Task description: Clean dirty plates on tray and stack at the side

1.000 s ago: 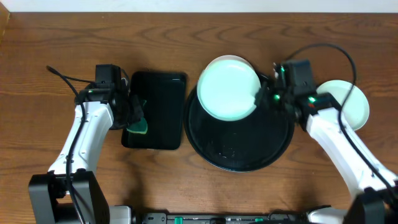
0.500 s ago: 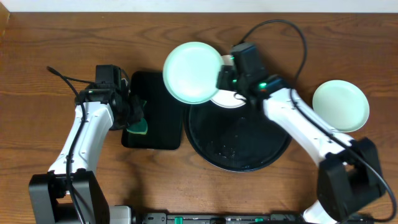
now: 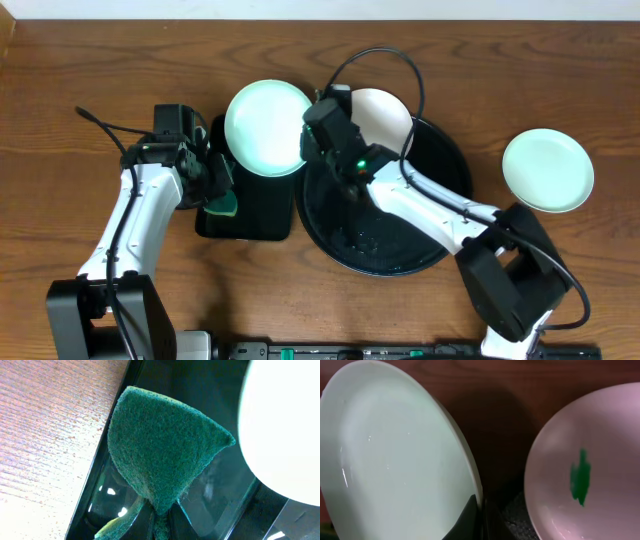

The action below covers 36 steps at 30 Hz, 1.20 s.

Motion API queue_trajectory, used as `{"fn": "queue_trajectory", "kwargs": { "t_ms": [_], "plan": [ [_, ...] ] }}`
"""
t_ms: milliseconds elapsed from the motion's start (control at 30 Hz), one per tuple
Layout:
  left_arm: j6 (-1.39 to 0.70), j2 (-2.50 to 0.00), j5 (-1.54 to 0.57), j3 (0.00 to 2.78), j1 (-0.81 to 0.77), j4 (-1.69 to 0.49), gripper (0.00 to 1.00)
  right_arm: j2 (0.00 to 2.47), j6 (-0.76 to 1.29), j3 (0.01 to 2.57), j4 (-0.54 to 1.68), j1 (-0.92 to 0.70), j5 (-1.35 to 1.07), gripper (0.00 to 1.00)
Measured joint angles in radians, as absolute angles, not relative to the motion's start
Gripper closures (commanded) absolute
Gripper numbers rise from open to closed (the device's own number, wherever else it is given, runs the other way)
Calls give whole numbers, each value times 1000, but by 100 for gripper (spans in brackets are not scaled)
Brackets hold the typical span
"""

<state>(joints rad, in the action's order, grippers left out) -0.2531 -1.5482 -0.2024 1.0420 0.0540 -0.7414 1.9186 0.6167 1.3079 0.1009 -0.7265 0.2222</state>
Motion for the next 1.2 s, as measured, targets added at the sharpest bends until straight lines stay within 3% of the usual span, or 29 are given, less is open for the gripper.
{"fn": "queue_trajectory", "kwargs": {
  "t_ms": [733,1200],
  "plan": [
    [-254,-1548,-176,1042,54,-744,93,1919,125,1308,-176,-794,505,99],
    [-254,-1548,-176,1042,54,-744,93,1919,-508,1311,-587,-910,682,99]
  ]
}}
